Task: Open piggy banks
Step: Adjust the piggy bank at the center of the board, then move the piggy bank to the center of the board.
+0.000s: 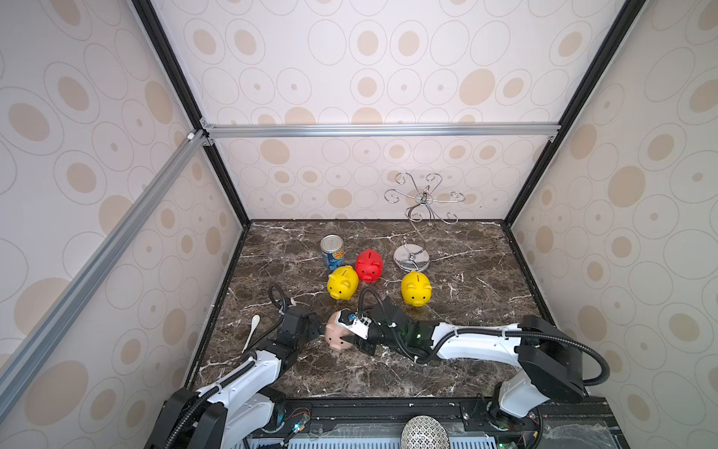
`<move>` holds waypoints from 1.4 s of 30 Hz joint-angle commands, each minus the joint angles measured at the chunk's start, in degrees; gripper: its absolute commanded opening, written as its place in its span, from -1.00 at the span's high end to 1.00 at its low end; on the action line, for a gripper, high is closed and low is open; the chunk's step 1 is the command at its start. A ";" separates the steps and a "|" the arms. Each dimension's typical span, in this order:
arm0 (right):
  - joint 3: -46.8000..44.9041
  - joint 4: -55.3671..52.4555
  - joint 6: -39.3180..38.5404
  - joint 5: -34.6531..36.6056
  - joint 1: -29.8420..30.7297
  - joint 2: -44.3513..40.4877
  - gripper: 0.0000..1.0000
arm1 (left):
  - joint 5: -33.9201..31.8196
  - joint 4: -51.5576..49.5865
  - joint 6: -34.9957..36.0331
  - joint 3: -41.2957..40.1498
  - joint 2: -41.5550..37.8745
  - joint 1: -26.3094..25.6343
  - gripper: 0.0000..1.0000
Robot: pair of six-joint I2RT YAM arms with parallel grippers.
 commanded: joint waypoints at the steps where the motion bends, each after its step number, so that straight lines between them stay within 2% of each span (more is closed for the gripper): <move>1: -0.25 -3.03 0.16 7.02 -0.03 -2.51 -0.01 | 2.84 3.06 0.64 0.01 1.23 -0.13 -0.71; 3: 0.60 -5.82 1.72 11.13 -0.05 -2.09 -0.13 | 3.49 3.08 0.64 -0.32 1.05 -0.25 -0.71; 9: 2.31 -10.13 8.50 8.99 0.52 0.25 -0.42 | 4.42 3.43 -1.51 -2.61 -2.83 -1.16 -0.70; 10: 3.07 -11.28 9.38 9.58 1.29 0.95 -0.57 | 4.15 3.62 -1.97 -3.00 -3.08 -1.44 -0.70; 11: 3.78 -12.18 10.25 12.42 2.34 1.48 -0.62 | 4.03 4.14 -2.39 -3.36 -3.22 -1.72 -0.70; 16: 5.98 -10.85 13.84 18.30 3.73 4.67 -0.72 | 4.49 7.75 -3.85 -2.96 0.16 -3.44 -0.69; 19: 8.37 -13.09 16.37 26.49 3.66 6.97 -0.72 | 5.09 10.72 -4.48 -1.86 4.14 -4.66 -0.69; 23: 8.78 -13.11 15.86 31.92 3.06 7.98 -0.66 | 5.51 12.88 -4.33 0.14 8.31 -5.81 -0.69; 27: 8.23 -13.88 15.67 31.88 0.41 7.58 -0.64 | 6.56 15.99 -3.39 2.74 11.95 -6.77 -0.69; 30: 6.22 -12.43 12.26 32.38 -1.06 6.09 -0.63 | 6.85 16.62 -3.52 4.09 13.62 -7.89 -0.69; 33: 5.17 -13.75 10.64 29.38 -4.15 4.73 -0.63 | 6.59 16.49 -3.36 4.34 13.84 -8.31 -0.70; 38: 3.44 -15.28 8.11 28.92 -6.49 2.19 -0.64 | 5.53 14.24 -2.23 4.48 10.13 -8.40 -0.72; 42: 3.89 -19.41 10.21 25.90 -6.49 -2.71 -0.69 | 1.96 6.52 0.90 6.39 1.91 -8.39 -0.78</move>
